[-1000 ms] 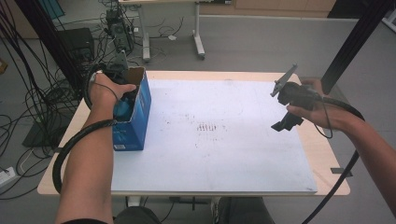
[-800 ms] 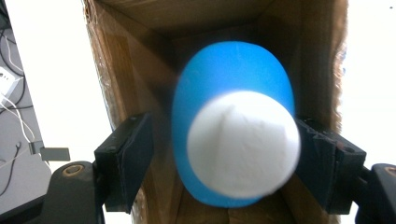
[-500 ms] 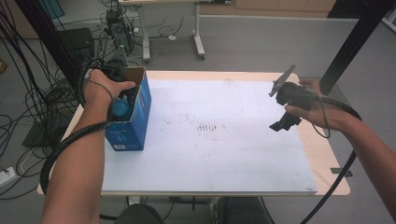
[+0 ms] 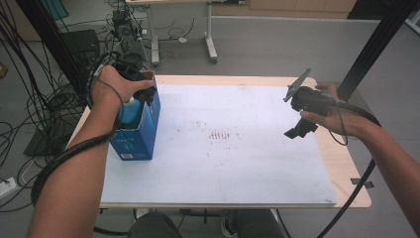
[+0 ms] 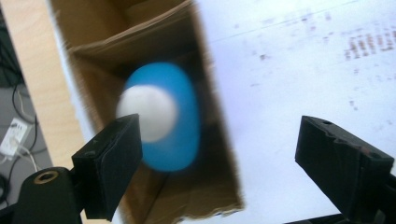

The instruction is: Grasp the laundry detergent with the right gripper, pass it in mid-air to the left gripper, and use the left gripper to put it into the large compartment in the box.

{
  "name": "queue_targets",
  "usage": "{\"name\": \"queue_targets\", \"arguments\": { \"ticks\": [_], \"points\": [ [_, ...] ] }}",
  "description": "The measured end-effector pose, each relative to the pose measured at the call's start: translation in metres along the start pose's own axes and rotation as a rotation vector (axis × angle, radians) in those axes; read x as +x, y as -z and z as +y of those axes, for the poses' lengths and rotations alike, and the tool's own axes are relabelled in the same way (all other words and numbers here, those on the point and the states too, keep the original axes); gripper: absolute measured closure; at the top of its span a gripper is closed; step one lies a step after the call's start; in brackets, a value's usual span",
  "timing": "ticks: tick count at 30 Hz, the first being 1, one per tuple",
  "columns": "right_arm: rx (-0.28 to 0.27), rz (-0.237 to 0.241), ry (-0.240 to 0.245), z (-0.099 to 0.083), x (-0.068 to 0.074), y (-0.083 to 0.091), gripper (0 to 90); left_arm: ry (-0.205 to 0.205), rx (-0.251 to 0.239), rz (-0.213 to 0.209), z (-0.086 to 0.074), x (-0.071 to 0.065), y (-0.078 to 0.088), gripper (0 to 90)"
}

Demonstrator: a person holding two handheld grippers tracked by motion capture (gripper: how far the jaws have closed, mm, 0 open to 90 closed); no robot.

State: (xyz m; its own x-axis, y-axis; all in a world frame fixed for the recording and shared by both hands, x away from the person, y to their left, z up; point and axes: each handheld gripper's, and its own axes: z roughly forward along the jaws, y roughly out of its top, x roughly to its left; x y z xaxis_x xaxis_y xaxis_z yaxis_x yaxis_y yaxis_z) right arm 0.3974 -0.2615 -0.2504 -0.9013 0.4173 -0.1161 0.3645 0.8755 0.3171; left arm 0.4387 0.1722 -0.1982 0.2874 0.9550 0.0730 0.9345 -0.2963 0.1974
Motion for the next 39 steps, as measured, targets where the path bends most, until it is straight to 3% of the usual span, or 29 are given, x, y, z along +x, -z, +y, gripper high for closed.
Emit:
{"name": "queue_targets", "arguments": {
  "ticks": [13,39],
  "points": [
    [0.017,-0.004,-0.007,0.003,-0.007,-0.002,0.3,-0.109,-0.046,-0.077,0.019,-0.049,0.0,12.4],
    [0.03,-0.004,-0.005,0.011,-0.011,-0.004,0.4,-0.178,-0.086,-0.138,0.03,-0.087,-0.004,12.4]
  ]
}}
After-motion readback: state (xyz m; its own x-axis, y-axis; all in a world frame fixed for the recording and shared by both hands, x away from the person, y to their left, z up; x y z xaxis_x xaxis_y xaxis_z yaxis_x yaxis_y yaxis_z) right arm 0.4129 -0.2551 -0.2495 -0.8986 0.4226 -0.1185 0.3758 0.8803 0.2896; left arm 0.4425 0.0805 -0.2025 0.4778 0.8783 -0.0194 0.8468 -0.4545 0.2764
